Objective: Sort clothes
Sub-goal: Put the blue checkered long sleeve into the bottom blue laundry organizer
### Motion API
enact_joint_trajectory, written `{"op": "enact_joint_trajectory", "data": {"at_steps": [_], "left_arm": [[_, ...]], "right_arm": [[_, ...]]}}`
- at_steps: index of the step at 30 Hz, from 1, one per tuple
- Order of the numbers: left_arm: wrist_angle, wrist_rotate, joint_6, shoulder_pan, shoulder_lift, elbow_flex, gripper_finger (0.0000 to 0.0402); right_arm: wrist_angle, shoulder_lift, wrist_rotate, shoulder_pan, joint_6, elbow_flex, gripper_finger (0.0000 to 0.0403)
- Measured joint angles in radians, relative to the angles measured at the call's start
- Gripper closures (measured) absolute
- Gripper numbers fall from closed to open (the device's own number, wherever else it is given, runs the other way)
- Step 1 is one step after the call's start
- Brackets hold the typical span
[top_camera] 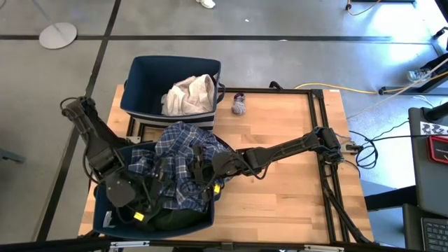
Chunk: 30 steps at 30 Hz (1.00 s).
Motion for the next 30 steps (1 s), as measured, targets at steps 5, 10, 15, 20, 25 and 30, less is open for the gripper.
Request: {"op": "enact_joint_trajectory", "data": {"at_steps": [5,10,15,20,25,30], "left_arm": [[-0.029,0.008,0.025,0.022,0.0,0.0,0.0311],[-0.043,0.01,0.048,0.019,0.0,0.0,0.0393],[-0.202,0.011,-0.08,0.002,-0.001,-0.004,0.0398],[-0.433,0.12,-0.32,-0.036,-0.003,-0.059,0.0399],[-0.468,0.204,-0.548,-0.081,-0.005,-0.196,0.04],[-0.447,0.254,-0.672,-0.093,-0.006,-0.338,0.0399]], "right_arm": [[0.0,0.0,0.0,0.0,0.0,0.0,0.0393],[0.0,0.0,0.0,0.0,0.018,0.0,0.0393],[-0.01,-0.014,0.016,0.02,0.025,0.0,0.0393],[-0.09,-0.045,0.127,0.078,-0.024,0.061,0.0393],[-0.186,-0.049,0.238,0.128,-0.032,0.133,0.0393],[-0.291,-0.049,0.341,0.158,-0.033,0.178,0.0393]]}}
